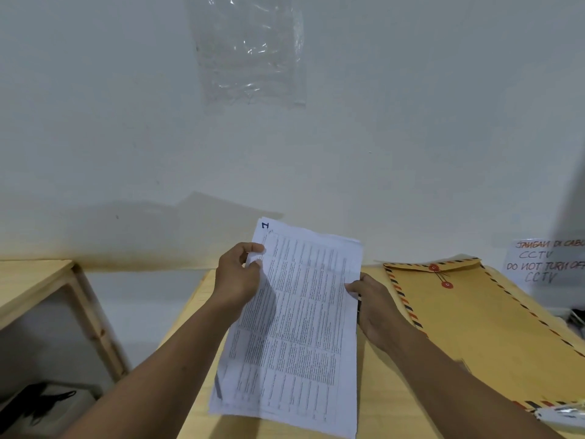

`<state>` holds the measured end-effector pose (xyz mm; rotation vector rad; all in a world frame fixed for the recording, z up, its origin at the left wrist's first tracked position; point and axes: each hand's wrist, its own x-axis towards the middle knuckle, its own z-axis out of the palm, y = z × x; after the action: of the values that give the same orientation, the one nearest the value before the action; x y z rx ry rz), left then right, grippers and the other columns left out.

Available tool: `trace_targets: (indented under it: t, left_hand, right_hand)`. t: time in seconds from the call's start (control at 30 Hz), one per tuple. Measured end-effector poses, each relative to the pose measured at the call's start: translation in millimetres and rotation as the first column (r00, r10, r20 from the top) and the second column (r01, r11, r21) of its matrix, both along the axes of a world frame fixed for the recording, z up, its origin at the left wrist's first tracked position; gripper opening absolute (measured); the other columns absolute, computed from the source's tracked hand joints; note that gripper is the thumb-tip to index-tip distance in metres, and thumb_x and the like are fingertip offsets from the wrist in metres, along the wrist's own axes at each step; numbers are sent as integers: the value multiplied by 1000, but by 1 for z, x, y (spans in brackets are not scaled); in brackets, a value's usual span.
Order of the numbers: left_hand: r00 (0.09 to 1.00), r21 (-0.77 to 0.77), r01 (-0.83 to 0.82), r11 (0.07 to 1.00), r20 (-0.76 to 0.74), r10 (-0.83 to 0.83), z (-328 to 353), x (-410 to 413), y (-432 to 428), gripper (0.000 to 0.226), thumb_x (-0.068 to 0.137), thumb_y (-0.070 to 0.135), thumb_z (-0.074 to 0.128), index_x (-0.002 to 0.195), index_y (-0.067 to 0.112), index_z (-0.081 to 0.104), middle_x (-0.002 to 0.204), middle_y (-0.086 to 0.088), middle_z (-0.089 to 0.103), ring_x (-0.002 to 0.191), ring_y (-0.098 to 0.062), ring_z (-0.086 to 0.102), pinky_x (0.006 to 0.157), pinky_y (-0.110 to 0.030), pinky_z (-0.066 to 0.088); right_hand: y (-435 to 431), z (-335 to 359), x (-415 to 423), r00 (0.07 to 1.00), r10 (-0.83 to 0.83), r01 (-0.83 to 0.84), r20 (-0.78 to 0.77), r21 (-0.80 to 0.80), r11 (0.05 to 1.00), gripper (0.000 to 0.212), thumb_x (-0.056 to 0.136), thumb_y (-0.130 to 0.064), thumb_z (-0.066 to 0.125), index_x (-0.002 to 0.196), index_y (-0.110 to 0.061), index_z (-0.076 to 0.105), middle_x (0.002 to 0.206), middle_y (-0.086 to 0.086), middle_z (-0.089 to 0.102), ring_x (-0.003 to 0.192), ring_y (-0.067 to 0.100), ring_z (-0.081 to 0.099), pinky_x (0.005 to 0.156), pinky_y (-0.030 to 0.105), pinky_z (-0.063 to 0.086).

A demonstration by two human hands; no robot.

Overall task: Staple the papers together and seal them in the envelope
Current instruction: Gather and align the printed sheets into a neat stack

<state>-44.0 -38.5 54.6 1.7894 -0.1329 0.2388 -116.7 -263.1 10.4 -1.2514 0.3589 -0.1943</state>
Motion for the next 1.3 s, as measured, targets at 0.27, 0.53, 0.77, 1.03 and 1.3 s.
trace_targets:
  t: [0.27, 0.53, 0.77, 1.03, 1.3]
  left_hand:
    - [998, -59, -37, 998, 45, 40, 1, -5, -6, 24, 100, 5, 55, 111, 22, 68, 122, 4, 61, 94, 11, 52, 67, -14, 40]
    - [992, 88, 58, 994, 103, -67, 12, -14, 10, 29, 97, 3, 55, 108, 26, 70, 123, 10, 65, 96, 9, 56, 73, -8, 42]
    - [946, 300, 284, 911, 66, -317, 21, -23, 9, 29, 94, 5, 61, 97, 31, 74, 114, 12, 71, 95, -22, 71, 79, -35, 58]
    - [911, 345, 382, 857, 15, -412, 17, -34, -9, 26, 94, 8, 60, 95, 32, 72, 116, 12, 71, 100, -9, 71, 87, -36, 60]
    - [890, 447, 406, 797, 6, -456, 5, -33, -26, 27, 92, 10, 56, 100, 34, 66, 117, 12, 68, 105, -7, 66, 85, -31, 58]
  right_hand:
    - [19, 3, -4, 1000, -11, 11, 4, -69, 998, 20, 96, -3, 51, 108, -9, 66, 103, 6, 73, 89, 18, 67, 72, 38, 54]
    - [9, 3, 2, 997, -54, 39, -55, -244, 969, 22, 97, -20, 58, 117, -13, 55, 112, 7, 66, 95, 22, 65, 74, 36, 52]
    - [-8, 51, 20, 916, -80, 381, 393, -789, 482, 33, 95, -34, 60, 127, -24, 55, 119, -10, 52, 112, 9, 47, 95, 31, 37]
    - [-5, 53, 17, 973, 166, 45, 159, -842, 538, 15, 95, -33, 60, 108, -27, 65, 92, -4, 63, 80, 15, 60, 71, 31, 49]
    - [-24, 44, 2, 975, 201, -37, 94, -823, 567, 15, 95, -24, 57, 94, -26, 72, 91, -1, 70, 90, 20, 68, 81, 39, 54]
